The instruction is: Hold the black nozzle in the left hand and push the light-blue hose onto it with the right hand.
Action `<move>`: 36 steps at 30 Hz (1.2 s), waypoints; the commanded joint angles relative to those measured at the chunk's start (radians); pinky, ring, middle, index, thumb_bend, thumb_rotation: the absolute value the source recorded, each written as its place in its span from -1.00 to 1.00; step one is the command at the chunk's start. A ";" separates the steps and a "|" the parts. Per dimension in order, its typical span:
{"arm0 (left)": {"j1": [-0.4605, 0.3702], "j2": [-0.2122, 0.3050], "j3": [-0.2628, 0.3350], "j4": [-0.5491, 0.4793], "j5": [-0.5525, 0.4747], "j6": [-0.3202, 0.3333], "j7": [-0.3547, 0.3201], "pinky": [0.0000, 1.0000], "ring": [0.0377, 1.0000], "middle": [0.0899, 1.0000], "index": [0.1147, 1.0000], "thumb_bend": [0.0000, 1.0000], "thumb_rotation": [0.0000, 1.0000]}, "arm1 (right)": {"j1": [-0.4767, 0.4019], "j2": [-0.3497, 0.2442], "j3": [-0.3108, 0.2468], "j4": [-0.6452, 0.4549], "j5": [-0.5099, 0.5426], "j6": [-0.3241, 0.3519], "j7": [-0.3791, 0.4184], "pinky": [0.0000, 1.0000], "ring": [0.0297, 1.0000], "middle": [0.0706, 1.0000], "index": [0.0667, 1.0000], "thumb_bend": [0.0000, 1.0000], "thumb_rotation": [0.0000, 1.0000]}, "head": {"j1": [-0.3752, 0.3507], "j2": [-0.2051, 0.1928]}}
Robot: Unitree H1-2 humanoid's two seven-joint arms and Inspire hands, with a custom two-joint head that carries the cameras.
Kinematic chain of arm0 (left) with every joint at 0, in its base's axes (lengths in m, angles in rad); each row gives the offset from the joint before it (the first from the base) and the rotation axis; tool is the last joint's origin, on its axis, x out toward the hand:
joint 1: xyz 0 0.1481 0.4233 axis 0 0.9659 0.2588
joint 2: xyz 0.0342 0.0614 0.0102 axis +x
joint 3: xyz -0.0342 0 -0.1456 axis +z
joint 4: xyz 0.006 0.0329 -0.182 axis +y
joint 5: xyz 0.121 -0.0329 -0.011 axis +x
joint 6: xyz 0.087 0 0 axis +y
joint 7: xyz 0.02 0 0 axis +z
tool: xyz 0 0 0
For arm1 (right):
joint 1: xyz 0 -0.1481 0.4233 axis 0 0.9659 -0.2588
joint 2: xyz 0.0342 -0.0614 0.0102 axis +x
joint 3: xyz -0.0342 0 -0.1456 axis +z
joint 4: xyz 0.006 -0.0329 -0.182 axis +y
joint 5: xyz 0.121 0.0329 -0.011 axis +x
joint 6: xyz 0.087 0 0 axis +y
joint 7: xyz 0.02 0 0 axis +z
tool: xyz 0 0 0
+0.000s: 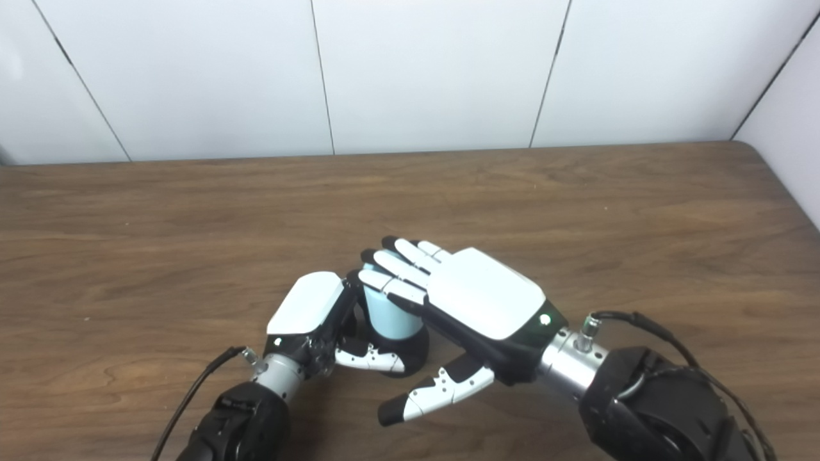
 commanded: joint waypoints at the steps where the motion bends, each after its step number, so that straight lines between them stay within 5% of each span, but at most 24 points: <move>1: 0.060 0.022 -0.029 0.059 0.020 0.059 -0.106 -0.21 -0.26 -0.15 -0.17 0.01 -1.00 | 0.045 -0.051 0.020 0.053 -0.023 -0.003 0.060 0.97 1.00 0.91 0.85 0.46 1.00 | -0.003 0.001; 19: 0.063 0.018 -0.025 0.060 0.020 0.056 -0.100 -0.20 -0.27 -0.17 -0.16 0.01 -1.00 | 0.064 -0.066 0.038 0.062 -0.005 0.017 -0.003 0.99 1.00 0.91 0.85 0.42 1.00 | -0.004 0.002; 33: 0.069 0.020 -0.027 0.058 0.022 0.046 -0.096 -0.24 -0.25 -0.18 -0.12 0.00 -1.00 | -0.110 0.018 -0.103 -0.019 0.220 0.188 -0.117 0.84 0.97 0.94 0.92 0.22 0.99 | -0.005 0.003; 36: 0.073 0.022 -0.026 0.058 0.017 0.038 -0.087 -0.24 -0.26 -0.19 -0.14 0.00 -1.00 | -0.136 0.034 -0.136 -0.023 0.229 0.240 -0.137 0.65 0.92 0.92 0.91 0.18 0.67 | -0.006 0.006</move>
